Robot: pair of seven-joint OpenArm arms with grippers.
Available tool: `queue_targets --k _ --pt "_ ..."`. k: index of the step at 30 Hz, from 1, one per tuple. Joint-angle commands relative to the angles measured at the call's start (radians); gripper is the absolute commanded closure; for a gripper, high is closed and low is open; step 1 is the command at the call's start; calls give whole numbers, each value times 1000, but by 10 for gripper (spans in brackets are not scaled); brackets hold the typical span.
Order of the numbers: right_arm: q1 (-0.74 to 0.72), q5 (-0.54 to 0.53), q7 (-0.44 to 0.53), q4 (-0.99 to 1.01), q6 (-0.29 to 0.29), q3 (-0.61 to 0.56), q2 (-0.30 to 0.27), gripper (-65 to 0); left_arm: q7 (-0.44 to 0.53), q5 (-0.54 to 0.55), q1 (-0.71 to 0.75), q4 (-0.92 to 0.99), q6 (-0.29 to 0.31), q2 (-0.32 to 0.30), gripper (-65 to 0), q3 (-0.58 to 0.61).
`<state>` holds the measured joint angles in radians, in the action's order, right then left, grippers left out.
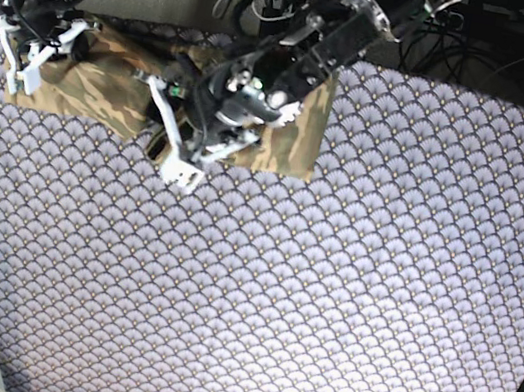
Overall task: Fold the T-shirt properly
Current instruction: 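Carry the strip end with the left gripper toward the right gripper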
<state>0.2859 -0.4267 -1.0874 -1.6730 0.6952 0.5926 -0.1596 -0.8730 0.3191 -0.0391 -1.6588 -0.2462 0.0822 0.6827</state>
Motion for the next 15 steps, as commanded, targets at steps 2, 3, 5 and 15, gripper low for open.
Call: queue_targets --k 2,3,5,15 --pt "-6 -7 13 -11 3 2 -13 -219 21 2 3 -85 72 -8 -285 -2" --pt "-6 -7 13 -11 3 2 -13 -219 22 2 15 -120 95 -12 -285 -11" --pt "-6 -7 13 -11 3 2 -13 -219 22 -2 37 -192 109 -15 -285 -36" --pt "-4 -8 11 -111 3 14 -38 -219 21 1 158 -106 114 -190 -284 -314"
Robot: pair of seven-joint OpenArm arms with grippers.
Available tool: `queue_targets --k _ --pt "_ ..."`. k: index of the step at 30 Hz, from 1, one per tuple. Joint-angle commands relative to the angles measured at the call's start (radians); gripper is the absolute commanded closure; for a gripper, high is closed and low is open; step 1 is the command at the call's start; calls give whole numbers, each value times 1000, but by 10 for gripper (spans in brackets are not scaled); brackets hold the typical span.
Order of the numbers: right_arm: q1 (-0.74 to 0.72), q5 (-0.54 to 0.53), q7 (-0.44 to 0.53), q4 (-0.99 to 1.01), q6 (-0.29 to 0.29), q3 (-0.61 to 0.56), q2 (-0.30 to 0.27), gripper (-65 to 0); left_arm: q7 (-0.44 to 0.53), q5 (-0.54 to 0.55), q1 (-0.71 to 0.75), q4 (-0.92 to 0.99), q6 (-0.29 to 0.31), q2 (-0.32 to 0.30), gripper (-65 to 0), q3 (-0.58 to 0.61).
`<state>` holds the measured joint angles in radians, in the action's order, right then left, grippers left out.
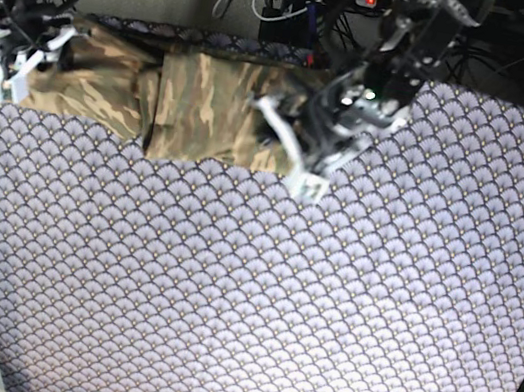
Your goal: Fold the T-shirt properly
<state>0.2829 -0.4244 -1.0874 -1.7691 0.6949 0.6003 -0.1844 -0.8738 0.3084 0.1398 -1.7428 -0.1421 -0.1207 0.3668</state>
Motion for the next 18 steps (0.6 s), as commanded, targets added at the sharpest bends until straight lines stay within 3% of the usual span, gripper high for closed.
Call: queue_targets --k 1,15,18 --pt "-1 -11 11 -33 3 7 -13 -219 21 11 -15 4 9 -3 -284 -1" --pt "-3 -11 -70 -94 3 60 -14 -224 97 11 -16 151 9 -12 -288 1" --pt "-6 -11 -72 -94 3 62 -19 -268 94 11 -15 148 9 -17 -288 -1"
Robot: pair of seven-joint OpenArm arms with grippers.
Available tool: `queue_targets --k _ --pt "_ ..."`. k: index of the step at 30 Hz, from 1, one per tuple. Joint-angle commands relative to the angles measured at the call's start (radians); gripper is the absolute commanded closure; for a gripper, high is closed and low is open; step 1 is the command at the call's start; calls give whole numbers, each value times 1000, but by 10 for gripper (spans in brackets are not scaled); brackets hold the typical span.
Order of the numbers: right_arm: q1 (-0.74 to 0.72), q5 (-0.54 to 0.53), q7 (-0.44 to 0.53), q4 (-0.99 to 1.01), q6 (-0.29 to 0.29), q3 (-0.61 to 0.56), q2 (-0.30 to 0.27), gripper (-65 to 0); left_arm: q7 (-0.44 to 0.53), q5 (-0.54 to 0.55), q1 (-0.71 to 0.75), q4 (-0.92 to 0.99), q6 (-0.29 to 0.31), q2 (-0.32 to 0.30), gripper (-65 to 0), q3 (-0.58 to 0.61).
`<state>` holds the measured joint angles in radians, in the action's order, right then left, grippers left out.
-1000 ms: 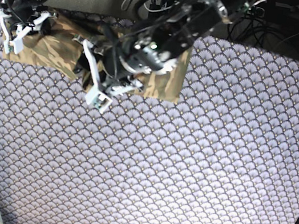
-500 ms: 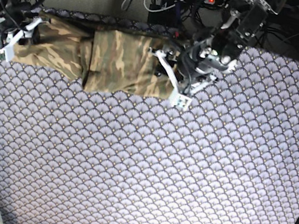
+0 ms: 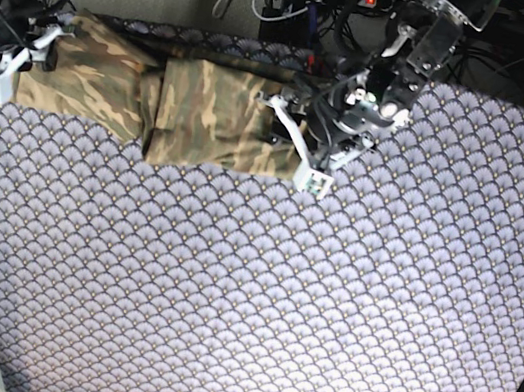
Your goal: Fold the T-shirt properly
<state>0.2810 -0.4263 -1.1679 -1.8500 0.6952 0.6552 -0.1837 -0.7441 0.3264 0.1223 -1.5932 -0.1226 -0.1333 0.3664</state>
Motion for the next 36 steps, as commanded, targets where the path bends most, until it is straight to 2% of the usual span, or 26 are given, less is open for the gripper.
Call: queue_targets --k 1,5,8,11,15,20,25,30,36 --pt "-4 -10 9 -14 3 7 -30 -285 -36 -6 3 -2 -10 -6 -288 -2" --pt "-33 -12 6 -9 3 11 -43 -355 -36 -6 6 -2 -10 -7 -288 -2" --pt "-91 -12 -59 34 3 62 -47 -385 -33 -6 7 -2 -10 -7 -288 -2" --pt "-159 -12 -122 143 3 88 -92 -387 -32 -6 9 -2 -10 -7 -288 -4" --pt "-205 -13 -122 290 3 91 -162 -389 -36 -6 9 -2 -10 -7 -288 -4" --pt "-243 -44 -120 431 3 91 -213 -389 -36 -6 9 -2 -10 -7 -288 -4" --pt "-240 -173 -120 527 3 84 -244 -389 -36 -6 7 -2 -10 -7 -288 -4" --pt "-216 -297 -122 530 3 84 -245 -389 -36 -6 7 -2 -10 -7 -286 -4" --pt "-210 -425 -136 530 3 82 -291 -389 -36 -6 9 -2 -10 -9 -285 -4"
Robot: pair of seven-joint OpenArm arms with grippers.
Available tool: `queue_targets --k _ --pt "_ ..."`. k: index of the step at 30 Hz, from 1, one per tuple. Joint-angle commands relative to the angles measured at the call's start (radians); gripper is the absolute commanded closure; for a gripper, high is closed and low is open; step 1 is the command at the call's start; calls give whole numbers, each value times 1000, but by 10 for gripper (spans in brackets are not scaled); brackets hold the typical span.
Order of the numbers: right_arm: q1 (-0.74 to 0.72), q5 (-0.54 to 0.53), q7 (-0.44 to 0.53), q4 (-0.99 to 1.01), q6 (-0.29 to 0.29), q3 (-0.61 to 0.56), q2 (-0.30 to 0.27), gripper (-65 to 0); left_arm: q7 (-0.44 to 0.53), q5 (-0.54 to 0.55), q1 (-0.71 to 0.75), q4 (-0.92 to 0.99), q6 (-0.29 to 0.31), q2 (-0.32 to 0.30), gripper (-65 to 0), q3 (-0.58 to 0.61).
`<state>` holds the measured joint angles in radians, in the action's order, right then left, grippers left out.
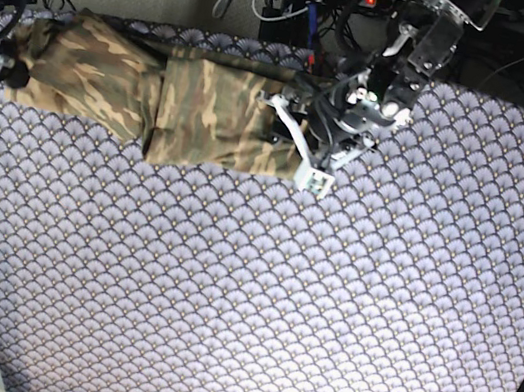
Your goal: Fold the T-shirt properly
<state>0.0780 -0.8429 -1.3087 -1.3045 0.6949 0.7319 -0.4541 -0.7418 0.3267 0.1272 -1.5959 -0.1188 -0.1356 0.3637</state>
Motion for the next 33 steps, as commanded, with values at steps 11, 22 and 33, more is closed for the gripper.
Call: queue_targets --k 11,22,33 --pt "-8 -43 -25 41 3 4 -53 -390 -38 -7 4 1 -14 -6 -285 -1" --pt "-8 -45 -25 56 3 15 -68 -443 -31 -7 18 1 -14 -6 -285 -1" --pt "-22 -45 22 260 3 7 -87 -443 -29 -7 29 -1 -14 -19 -285 -2"
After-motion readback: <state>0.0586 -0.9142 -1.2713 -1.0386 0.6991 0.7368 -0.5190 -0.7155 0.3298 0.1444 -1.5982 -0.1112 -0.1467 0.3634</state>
